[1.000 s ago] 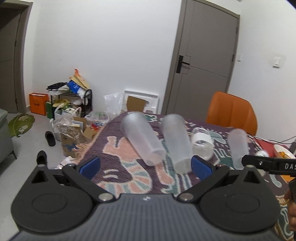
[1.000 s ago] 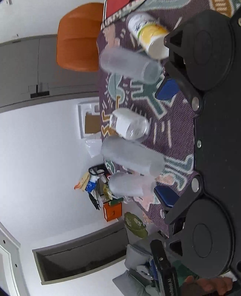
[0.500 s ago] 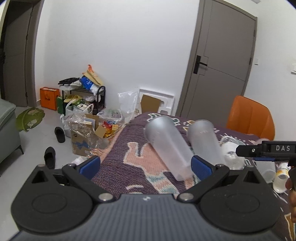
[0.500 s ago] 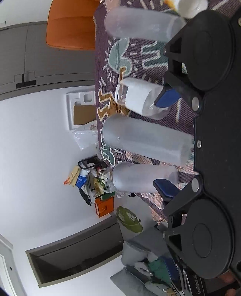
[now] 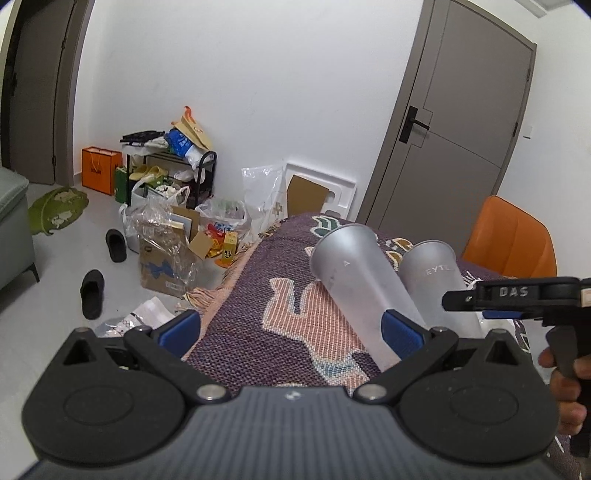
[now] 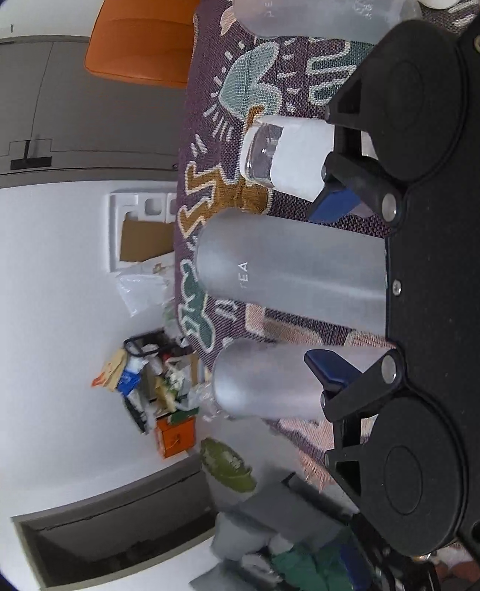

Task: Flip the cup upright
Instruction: 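Move the right gripper toward the tipped HEYTEA cup and close around its body, then lift the HEYTEA cup with the right gripper and rotate it upright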

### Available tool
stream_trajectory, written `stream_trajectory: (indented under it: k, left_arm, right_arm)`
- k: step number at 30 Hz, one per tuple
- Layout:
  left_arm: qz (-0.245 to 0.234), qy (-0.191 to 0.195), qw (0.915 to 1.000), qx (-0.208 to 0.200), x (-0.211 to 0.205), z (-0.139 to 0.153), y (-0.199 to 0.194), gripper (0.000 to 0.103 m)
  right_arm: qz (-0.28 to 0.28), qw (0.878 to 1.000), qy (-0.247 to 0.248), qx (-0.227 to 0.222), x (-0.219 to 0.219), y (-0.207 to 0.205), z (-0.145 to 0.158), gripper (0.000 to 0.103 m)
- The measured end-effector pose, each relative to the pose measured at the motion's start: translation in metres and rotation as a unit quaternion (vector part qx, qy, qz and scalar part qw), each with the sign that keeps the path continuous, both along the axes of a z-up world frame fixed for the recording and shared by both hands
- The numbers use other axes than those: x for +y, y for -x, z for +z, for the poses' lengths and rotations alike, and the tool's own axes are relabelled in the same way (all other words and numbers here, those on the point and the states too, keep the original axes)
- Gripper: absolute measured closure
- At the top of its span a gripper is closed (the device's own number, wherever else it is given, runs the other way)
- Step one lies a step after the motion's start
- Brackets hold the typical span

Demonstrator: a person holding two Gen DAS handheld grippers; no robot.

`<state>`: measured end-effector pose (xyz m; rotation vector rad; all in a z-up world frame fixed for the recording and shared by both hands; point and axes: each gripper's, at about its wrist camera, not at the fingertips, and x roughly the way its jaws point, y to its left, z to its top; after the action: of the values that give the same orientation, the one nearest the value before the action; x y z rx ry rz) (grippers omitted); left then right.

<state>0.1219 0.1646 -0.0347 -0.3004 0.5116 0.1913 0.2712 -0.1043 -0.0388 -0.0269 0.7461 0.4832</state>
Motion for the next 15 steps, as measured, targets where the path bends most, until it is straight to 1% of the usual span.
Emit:
stream_trajectory:
  k: [4,6,8,12,15]
  left_arm:
    - [0.002,0.011,0.9999,0.002,0.008,-0.009,-0.002,0.000]
    - [0.005,0.026,0.9996,0.009,0.013,-0.015,-0.005,0.000]
    - [0.002,0.042,0.9990,0.012,0.016,-0.018,-0.007,0.000]
    - [0.000,0.031,0.9994,0.011,0.016,-0.021,-0.007,0.000]
    - [0.004,0.042,0.9990,0.015,0.019,-0.025,-0.008,0.000]
  right_arm:
    - [-0.010,0.999,0.035,-0.005,0.014,-0.009,-0.008,0.027]
    - [-0.012,0.998,0.053,-0.013,0.020,-0.013,-0.011,0.027]
    - [-0.015,0.998,0.062,-0.007,0.023,-0.016,-0.015,0.027]
    - [-0.018,0.997,0.078,-0.002,0.028,-0.022,-0.020,0.028]
    - [-0.013,0.996,0.093,0.001,0.032,-0.026,-0.025,0.031]
